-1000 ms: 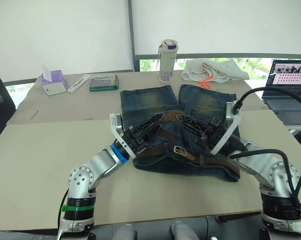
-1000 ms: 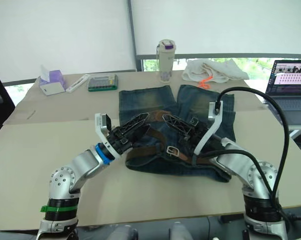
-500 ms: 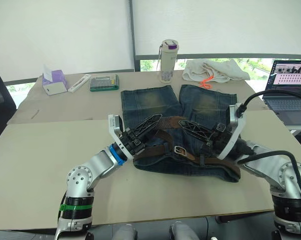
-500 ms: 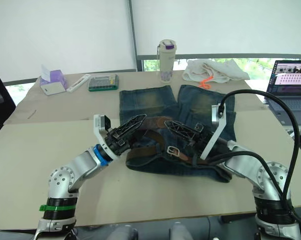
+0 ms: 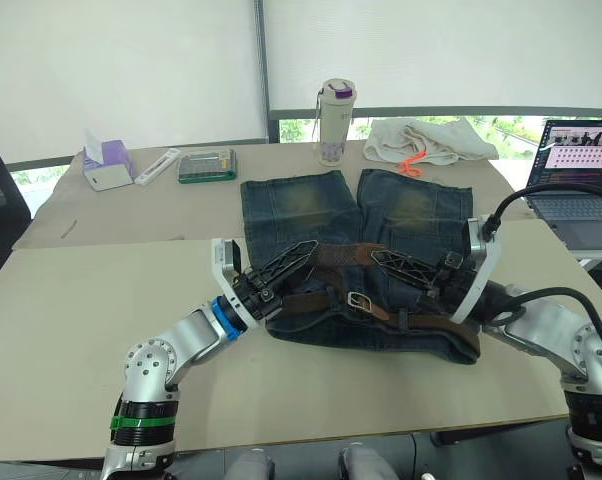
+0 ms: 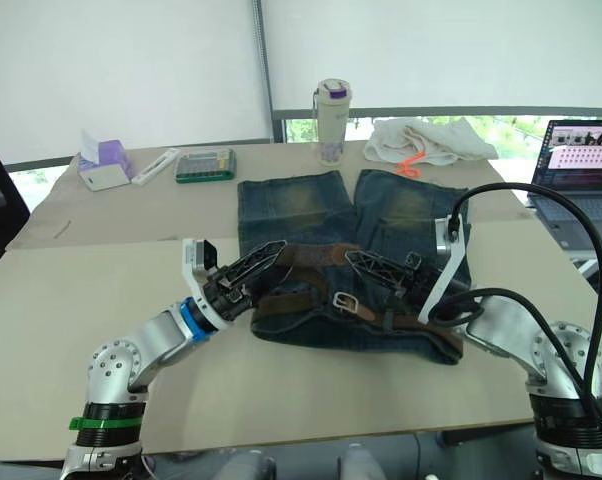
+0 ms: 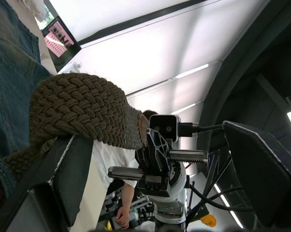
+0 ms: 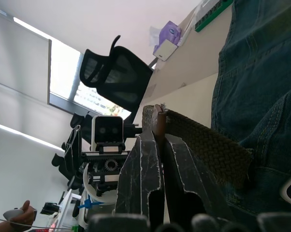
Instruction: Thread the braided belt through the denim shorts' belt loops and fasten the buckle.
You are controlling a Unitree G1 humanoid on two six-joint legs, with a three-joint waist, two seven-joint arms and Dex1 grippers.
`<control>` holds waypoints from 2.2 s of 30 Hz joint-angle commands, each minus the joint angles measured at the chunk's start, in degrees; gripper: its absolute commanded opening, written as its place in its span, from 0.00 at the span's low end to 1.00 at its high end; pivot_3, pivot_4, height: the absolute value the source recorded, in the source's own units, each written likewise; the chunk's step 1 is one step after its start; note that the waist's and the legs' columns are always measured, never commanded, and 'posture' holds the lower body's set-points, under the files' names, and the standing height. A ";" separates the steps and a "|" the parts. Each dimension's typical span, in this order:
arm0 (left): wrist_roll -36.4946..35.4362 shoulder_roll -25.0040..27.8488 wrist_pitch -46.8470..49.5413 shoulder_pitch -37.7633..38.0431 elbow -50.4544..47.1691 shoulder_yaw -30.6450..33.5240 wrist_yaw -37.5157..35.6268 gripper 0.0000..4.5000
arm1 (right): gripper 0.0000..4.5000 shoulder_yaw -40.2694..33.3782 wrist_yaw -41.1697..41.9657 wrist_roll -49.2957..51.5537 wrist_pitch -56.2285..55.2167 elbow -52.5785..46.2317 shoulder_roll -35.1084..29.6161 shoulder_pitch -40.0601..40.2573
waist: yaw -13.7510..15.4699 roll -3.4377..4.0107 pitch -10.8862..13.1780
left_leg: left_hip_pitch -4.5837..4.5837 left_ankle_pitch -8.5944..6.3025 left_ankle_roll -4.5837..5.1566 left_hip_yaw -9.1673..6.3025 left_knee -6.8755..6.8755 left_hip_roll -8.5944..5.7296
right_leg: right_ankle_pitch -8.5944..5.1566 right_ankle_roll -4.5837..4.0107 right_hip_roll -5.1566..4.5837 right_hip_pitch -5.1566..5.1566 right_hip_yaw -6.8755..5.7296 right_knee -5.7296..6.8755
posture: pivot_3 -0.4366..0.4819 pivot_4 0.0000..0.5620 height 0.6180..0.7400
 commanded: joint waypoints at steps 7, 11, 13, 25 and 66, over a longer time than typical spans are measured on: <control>1.84 0.38 1.39 -0.67 0.29 -0.09 -2.65 0.99 | 0.00 -0.73 1.97 1.44 0.81 -1.98 -1.51 0.08 | 0.03 -0.01 0.01 | -0.01 0.00 0.00 0.00 0.00 0.00 | -0.01 0.01 0.00 0.00 0.00 -0.03 | 0.48 0.27 1.00; 2.55 -0.02 1.53 -0.63 0.54 0.05 -2.66 0.93 | 0.00 -0.84 2.37 1.44 0.93 -2.20 -1.84 0.41 | 0.02 -0.02 0.01 | -0.02 0.00 0.00 0.00 0.00 0.01 | 0.00 0.01 -0.01 0.00 0.00 -0.04 | 0.48 0.27 1.00; 2.74 -0.16 1.41 -0.61 0.77 0.18 -2.39 0.83 | 0.00 -0.91 2.63 1.44 0.97 -2.19 -2.08 0.64 | 0.02 -0.02 0.01 | -0.02 0.00 0.00 0.00 0.00 0.01 | 0.00 0.01 -0.01 0.00 0.00 -0.04 | 0.48 0.27 1.00; 3.32 -0.83 1.79 -0.46 0.66 -0.06 -2.20 0.00 | 0.00 -0.40 4.80 0.09 1.05 -2.62 -2.53 2.18 | 0.02 -0.04 0.02 | -0.02 0.00 0.00 0.00 -0.01 0.01 | -0.01 0.02 -0.01 0.00 0.00 -0.06 | 0.48 0.27 1.00; 8.60 -1.83 3.40 -0.15 1.46 0.25 -6.50 0.02 | 0.00 1.31 5.39 -2.30 0.27 -3.70 -1.67 1.96 | 0.02 -0.05 0.03 | -0.05 0.00 0.00 -0.01 -0.05 0.02 | 0.00 0.04 -0.01 0.01 0.00 -0.19 | 0.48 0.27 1.00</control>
